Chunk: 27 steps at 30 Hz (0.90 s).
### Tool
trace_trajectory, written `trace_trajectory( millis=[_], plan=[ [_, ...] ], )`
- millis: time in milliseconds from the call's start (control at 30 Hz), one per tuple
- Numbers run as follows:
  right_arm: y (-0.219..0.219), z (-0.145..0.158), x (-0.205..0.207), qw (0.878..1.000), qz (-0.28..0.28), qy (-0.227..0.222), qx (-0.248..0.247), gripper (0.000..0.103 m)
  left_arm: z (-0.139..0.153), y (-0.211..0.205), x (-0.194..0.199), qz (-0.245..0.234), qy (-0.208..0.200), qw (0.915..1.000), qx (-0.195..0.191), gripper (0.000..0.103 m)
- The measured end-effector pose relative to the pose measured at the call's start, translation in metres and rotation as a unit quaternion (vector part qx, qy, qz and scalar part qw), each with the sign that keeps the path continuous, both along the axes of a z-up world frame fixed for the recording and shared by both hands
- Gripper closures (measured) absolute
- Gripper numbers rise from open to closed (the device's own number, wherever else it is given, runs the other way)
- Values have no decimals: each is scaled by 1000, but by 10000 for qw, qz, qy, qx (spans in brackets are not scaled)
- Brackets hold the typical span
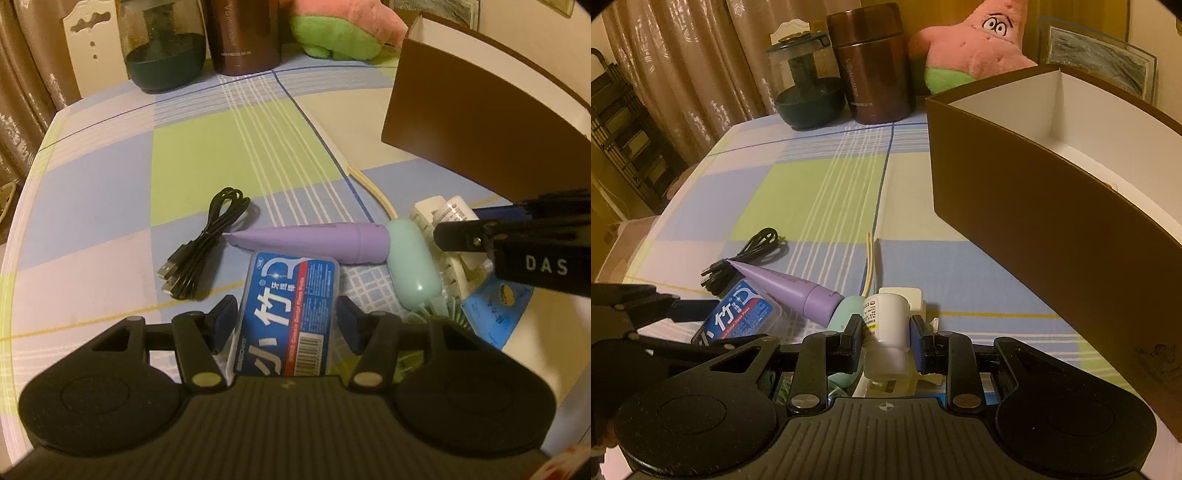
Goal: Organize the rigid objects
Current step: 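Carry the floss case and white bottle into the brown box and release them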
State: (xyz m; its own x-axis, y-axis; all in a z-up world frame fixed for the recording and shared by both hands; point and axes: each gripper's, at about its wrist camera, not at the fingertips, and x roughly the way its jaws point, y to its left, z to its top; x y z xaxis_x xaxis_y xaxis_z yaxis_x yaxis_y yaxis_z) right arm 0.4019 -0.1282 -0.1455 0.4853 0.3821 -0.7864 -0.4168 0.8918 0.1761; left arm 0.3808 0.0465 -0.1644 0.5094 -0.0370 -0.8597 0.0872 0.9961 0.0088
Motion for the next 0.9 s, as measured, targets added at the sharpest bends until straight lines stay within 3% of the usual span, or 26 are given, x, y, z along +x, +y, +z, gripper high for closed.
trace_trajectory(
  millis=[200, 400, 633, 900],
  plan=[
    [0, 0, 0, 10000, 40, -4, -11, 76, -4, -2, 1, -10, 39, 10000, 68, 48],
    [-5, 6, -5, 9999, 75, -50, 79, 76, 14, -3, -6, 103, -123, 9998, 136, 48],
    [-20, 30, -18, 9994, 36, -185, 295, 76, 56, -10, -12, 118, -440, 9989, 118, 48],
    [-74, 72, -27, 9968, -508, -391, 470, 76, 110, -64, -2, -425, -835, 9955, -128, 48]
  ],
)
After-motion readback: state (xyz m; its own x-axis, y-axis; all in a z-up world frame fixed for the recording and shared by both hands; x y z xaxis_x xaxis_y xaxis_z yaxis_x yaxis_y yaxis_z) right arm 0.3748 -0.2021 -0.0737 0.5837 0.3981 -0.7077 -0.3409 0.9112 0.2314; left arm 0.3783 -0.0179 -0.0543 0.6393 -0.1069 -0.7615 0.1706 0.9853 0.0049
